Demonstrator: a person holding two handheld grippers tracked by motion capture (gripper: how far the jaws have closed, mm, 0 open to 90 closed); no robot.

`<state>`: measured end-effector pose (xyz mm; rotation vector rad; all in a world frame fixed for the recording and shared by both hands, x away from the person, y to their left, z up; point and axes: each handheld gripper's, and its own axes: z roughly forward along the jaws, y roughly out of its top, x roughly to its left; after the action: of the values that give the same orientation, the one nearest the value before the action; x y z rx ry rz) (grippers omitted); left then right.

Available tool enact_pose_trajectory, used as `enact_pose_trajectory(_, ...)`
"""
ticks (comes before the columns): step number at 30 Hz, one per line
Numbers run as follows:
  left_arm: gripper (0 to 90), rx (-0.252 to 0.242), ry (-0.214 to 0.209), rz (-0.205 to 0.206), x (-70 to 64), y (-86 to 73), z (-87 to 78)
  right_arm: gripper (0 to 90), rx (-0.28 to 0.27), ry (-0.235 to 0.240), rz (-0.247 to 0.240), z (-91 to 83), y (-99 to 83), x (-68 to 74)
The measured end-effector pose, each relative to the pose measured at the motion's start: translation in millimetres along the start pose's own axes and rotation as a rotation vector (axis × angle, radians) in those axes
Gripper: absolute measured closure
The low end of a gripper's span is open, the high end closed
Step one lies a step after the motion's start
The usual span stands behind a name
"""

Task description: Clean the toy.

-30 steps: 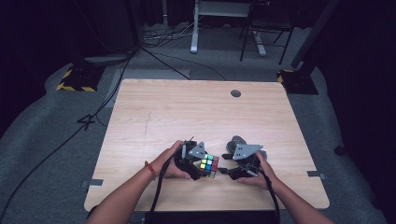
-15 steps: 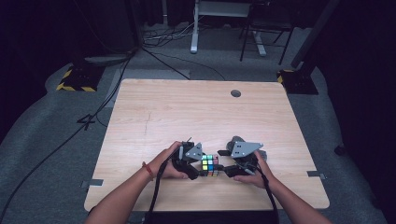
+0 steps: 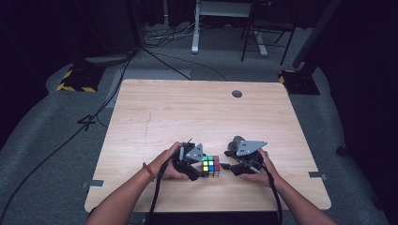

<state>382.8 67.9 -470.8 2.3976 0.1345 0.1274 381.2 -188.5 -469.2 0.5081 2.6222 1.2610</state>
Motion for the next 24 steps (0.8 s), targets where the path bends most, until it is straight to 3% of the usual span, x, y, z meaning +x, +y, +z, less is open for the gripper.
enact_pose_trajectory(3,31.8,-0.001,-0.006,0.007,1.1,-3.1,-0.3,47.1,-0.015,0.004,-0.005,0.4,2.2,1.6)
enact_pose_trajectory(6,31.7,-0.015,-0.017,-0.016,2.4,-7.2,-1.3,47.7,-0.031,0.009,-0.013,1.4,5.2,4.3)
enact_pose_trajectory(11,31.9,0.008,0.001,0.007,0.8,-6.3,-2.4,47.6,-0.063,0.027,-0.006,1.0,11.8,5.2)
enact_pose_trajectory(16,32.0,0.004,-0.002,-0.002,3.0,-9.4,-5.2,48.1,-0.060,0.021,-0.017,3.8,19.0,6.1)
enact_pose_trajectory(18,32.8,0.003,0.002,-0.009,3.0,-9.7,-5.5,49.3,-0.025,-0.005,-0.029,7.4,18.1,6.1)
enact_pose_trajectory(20,32.9,0.002,0.001,-0.009,3.1,-10.0,-5.5,48.9,-0.020,0.012,-0.009,8.6,14.1,2.7)
enact_pose_trajectory(24,32.7,0.009,0.005,-0.001,2.5,-9.2,-5.1,49.3,-0.021,0.032,-0.018,7.7,14.5,3.5)
